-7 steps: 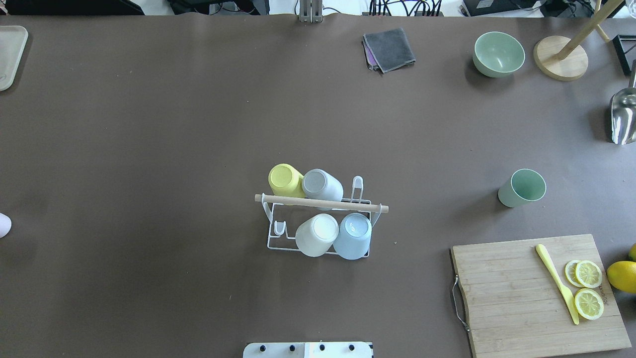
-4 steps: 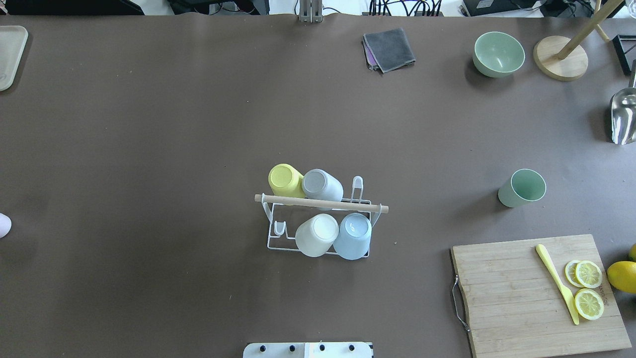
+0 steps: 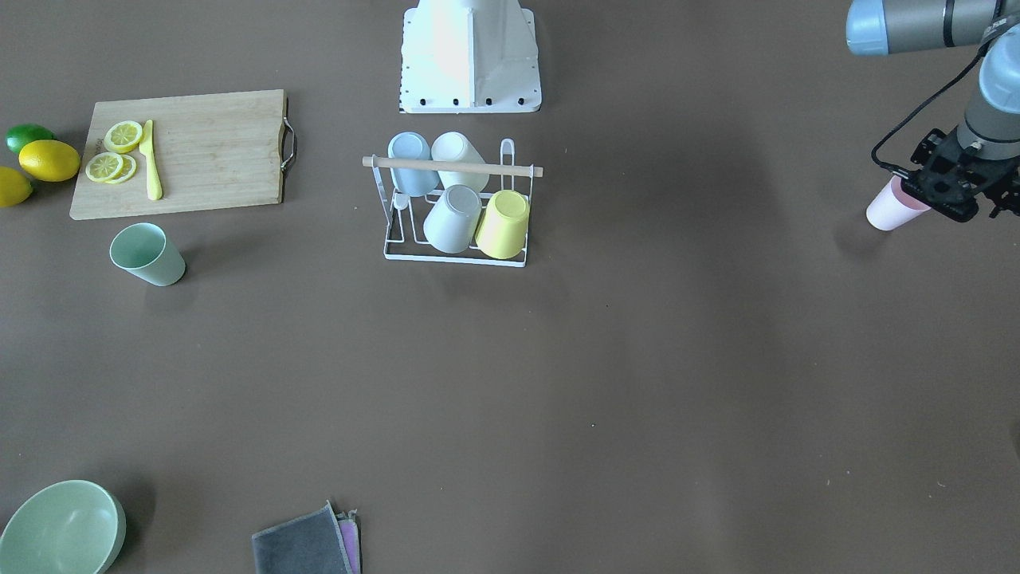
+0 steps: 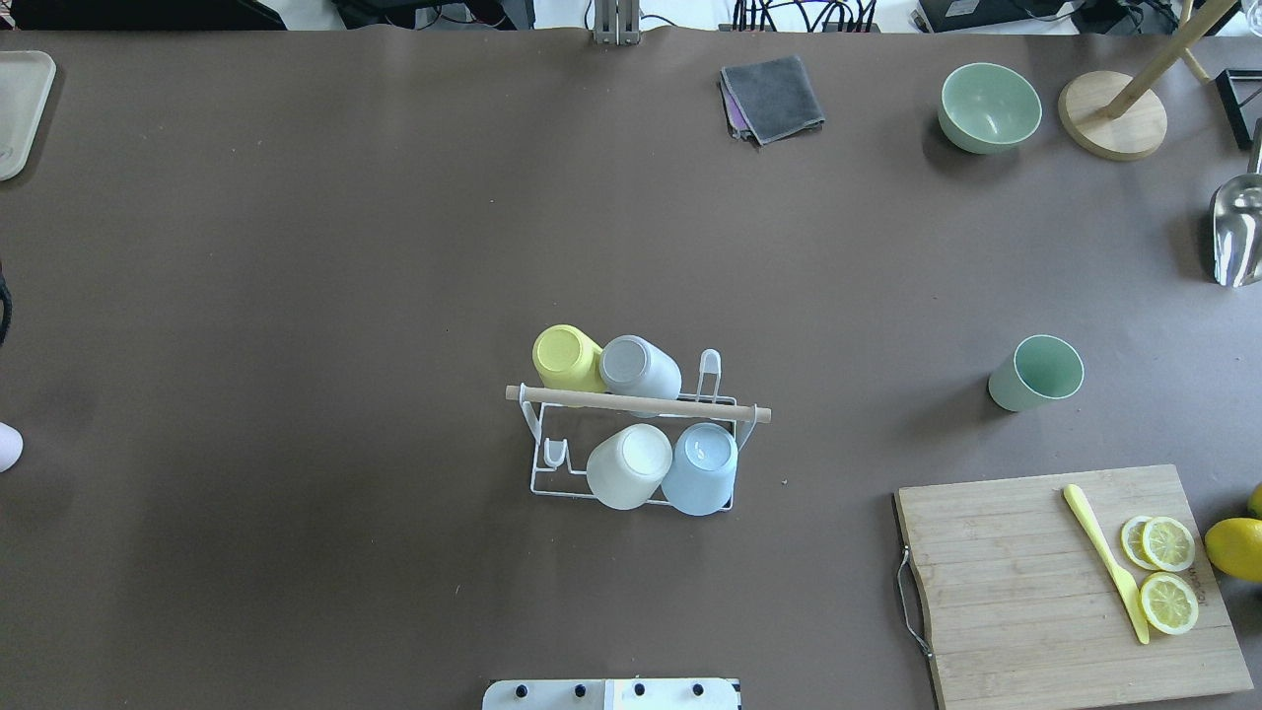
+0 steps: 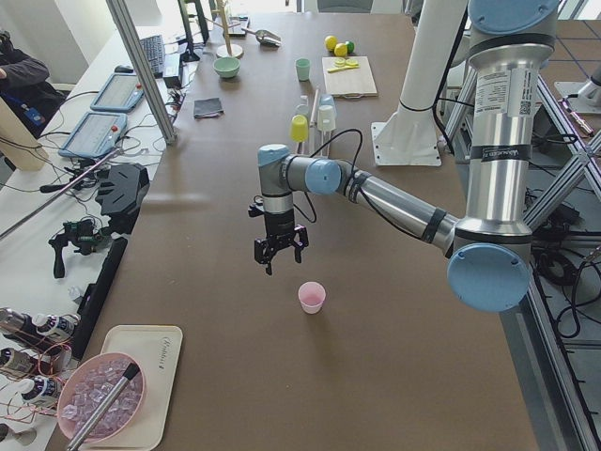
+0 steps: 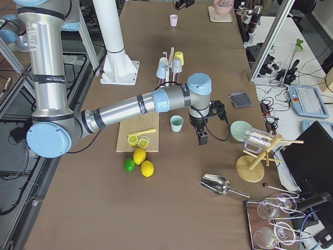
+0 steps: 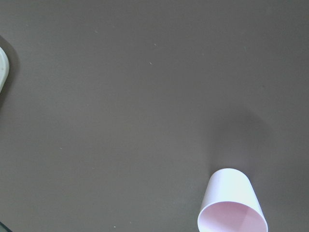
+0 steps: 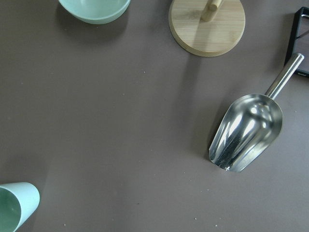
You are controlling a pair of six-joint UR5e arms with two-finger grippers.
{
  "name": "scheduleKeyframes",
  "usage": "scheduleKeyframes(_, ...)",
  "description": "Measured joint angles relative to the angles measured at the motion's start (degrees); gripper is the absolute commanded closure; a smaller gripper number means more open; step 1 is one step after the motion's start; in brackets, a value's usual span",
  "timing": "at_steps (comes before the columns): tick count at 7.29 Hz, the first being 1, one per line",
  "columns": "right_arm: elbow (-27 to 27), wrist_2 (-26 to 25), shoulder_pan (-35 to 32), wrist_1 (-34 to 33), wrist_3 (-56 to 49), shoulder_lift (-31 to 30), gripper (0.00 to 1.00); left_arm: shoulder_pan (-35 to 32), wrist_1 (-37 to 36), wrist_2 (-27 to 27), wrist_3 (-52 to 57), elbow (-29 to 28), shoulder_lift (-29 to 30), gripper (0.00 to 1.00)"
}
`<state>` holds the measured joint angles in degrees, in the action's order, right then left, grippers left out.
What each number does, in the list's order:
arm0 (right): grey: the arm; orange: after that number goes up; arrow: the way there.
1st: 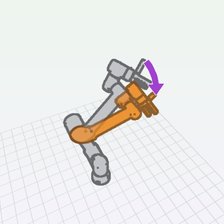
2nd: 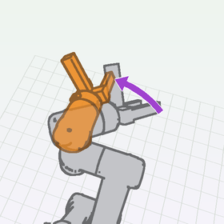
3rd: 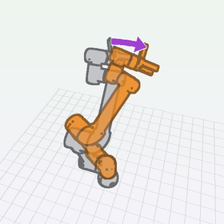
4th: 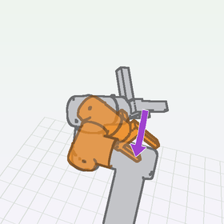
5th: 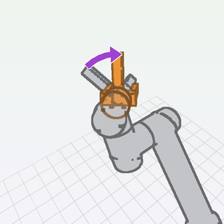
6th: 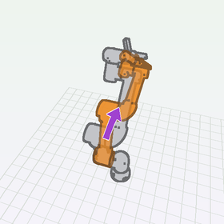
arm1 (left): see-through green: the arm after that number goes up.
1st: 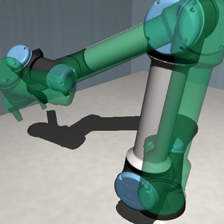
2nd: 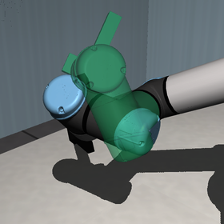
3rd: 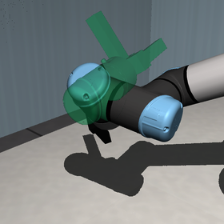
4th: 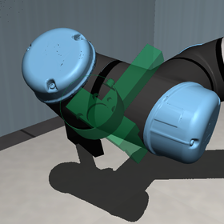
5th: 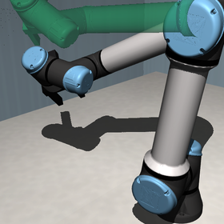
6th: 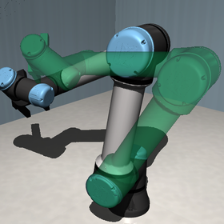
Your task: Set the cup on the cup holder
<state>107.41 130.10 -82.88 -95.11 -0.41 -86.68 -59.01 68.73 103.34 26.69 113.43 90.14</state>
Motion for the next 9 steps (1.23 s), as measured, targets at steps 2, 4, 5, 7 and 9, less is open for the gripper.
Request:
scheduleKeyframes(2, -0.1, -0.4, 3.1, -1.8, 0.2, 2.6, 0.0, 4.5, -3.1, -4.1, 4.5, -0.3, 0.5, 0.02)
scheduleKeyframes(4, -0.2, -1.6, 5.7, -7.6, 0.2, 7.2, 0.0, 7.7, -6.6, -6.6, 6.6, -1.3, 1.6, 0.02)
scheduleKeyframes(5, -0.1, -2.4, 7.1, -9.7, 0.2, 8.9, 0.0, 9.3, -8.9, -8.6, 7.0, -2.5, 2.8, 0.02)
scheduleKeyframes(7, -0.1, -4.6, 11.7, -12.3, 0.2, 11.5, 0.0, 11.6, -12.6, -11.0, 6.8, -4.9, 4.9, 0.02)
scheduleKeyframes(9, -0.2, -7.1, 15.5, -18.1, 0.2, 15.7, 0.0, 14.5, -15.4, -11.5, 6.7, -8.0, 7.2, 0.02)
